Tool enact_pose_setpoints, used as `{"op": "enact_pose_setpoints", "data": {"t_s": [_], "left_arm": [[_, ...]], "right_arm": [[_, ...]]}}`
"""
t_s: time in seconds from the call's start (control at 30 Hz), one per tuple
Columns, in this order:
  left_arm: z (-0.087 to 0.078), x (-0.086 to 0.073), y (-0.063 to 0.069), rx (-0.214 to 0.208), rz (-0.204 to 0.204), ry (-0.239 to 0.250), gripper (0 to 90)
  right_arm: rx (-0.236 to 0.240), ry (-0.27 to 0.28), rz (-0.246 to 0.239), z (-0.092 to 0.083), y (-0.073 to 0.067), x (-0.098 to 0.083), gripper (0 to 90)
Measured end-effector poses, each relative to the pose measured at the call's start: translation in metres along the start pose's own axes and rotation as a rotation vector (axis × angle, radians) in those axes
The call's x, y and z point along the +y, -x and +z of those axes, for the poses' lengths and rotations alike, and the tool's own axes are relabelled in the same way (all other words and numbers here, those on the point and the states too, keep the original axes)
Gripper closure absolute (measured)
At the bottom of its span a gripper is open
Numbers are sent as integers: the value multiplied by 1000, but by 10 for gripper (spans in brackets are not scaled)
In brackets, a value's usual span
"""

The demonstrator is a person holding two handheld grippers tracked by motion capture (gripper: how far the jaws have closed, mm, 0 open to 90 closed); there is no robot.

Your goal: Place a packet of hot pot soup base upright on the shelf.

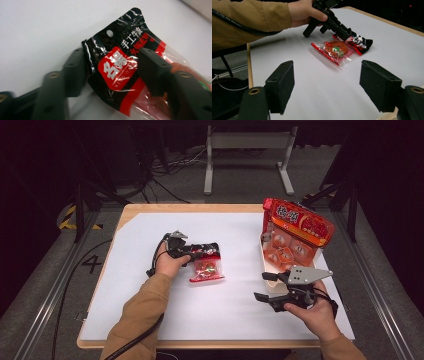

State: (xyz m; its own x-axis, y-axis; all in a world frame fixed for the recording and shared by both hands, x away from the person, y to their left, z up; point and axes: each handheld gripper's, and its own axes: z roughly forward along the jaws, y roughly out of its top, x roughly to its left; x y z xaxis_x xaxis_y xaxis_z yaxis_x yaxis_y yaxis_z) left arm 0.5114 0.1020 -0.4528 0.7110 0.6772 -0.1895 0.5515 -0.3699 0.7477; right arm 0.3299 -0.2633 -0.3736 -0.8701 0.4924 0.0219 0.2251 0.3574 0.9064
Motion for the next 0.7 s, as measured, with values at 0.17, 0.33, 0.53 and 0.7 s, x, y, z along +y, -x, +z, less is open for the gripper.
{"op": "enact_pose_setpoints", "data": {"t_s": [0.17, 0.33, 0.53, 0.7], "left_arm": [[-6, 3, 5, 16, 50, -21, 806], [-10, 5, 10, 10, 59, -25, 872], [-25, 9, 15, -21, 33, 28, 878], [-42, 15, 23, -59, 24, 83, 882]], "right_arm": [[-2, -3, -6, 0, 0, -1, 284], [-4, -5, -7, 1, 1, -1, 284], [-8, 0, -4, 0, 1, 0, 284], [-10, 1, -3, 0, 1, 0, 285]]}}
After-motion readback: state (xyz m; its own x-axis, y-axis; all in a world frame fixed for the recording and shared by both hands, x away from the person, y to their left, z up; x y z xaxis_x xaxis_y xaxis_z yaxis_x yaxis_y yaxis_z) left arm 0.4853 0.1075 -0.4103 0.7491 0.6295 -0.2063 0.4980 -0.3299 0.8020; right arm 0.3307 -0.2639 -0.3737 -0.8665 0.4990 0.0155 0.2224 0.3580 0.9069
